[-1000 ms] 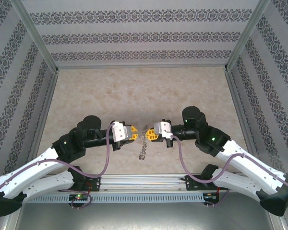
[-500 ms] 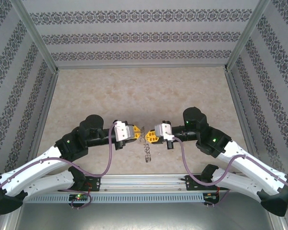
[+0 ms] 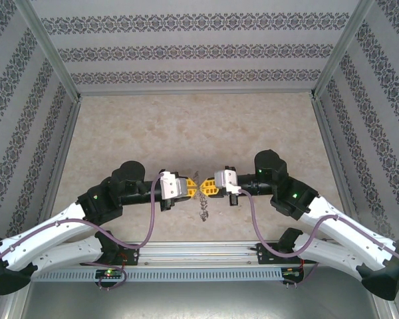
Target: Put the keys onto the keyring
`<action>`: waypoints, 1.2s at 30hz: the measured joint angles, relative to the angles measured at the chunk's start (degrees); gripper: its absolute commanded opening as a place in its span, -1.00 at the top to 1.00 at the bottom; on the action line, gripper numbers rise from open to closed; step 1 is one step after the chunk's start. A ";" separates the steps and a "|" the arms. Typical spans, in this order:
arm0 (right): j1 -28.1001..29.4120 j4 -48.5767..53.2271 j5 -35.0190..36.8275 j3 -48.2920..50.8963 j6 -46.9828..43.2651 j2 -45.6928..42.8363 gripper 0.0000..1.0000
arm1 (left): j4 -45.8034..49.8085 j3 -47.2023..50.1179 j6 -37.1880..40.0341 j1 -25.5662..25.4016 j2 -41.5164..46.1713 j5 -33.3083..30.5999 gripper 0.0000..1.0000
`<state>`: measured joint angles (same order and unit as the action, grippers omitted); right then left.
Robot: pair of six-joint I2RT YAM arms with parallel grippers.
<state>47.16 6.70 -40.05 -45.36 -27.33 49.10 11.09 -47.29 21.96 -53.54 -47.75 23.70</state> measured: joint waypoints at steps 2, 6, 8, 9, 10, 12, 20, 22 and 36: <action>0.00 -0.35 0.28 0.17 0.17 -0.28 1.00 | -0.02 0.00 0.00 -0.11 0.00 0.04 0.69; 0.00 -1.18 0.59 0.55 0.42 -0.50 1.00 | -0.02 0.00 -0.04 -0.52 0.07 0.02 0.69; 0.00 -1.38 0.59 0.66 0.55 -0.50 1.00 | -0.02 0.00 -0.04 -0.85 0.13 0.02 0.67; 0.00 -1.44 0.59 0.66 0.57 -0.50 1.00 | -0.04 0.00 -0.04 -0.87 0.13 0.04 0.65; 0.02 -1.44 0.59 0.66 0.59 -0.50 1.00 | -0.02 0.00 -0.07 -0.94 0.13 0.04 0.65; 0.26 -1.51 0.59 0.66 0.61 -0.50 1.00 | -0.07 0.00 -0.07 -1.18 0.13 0.04 0.64; 0.37 -2.29 0.55 0.92 1.07 -0.63 1.00 | -1.55 0.00 -0.09 -1.62 0.11 0.02 0.71; 0.37 -2.29 0.52 0.98 1.33 -0.79 1.00 | -1.70 0.00 -0.11 -1.62 0.09 0.00 0.78; 0.63 -1.86 2.21 1.53 1.75 -1.73 0.53 | -1.62 0.00 0.35 -2.03 -0.04 -1.70 1.00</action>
<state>47.79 4.84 -37.85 -43.83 -25.58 47.37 9.47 -47.29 22.31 -55.57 -47.79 22.00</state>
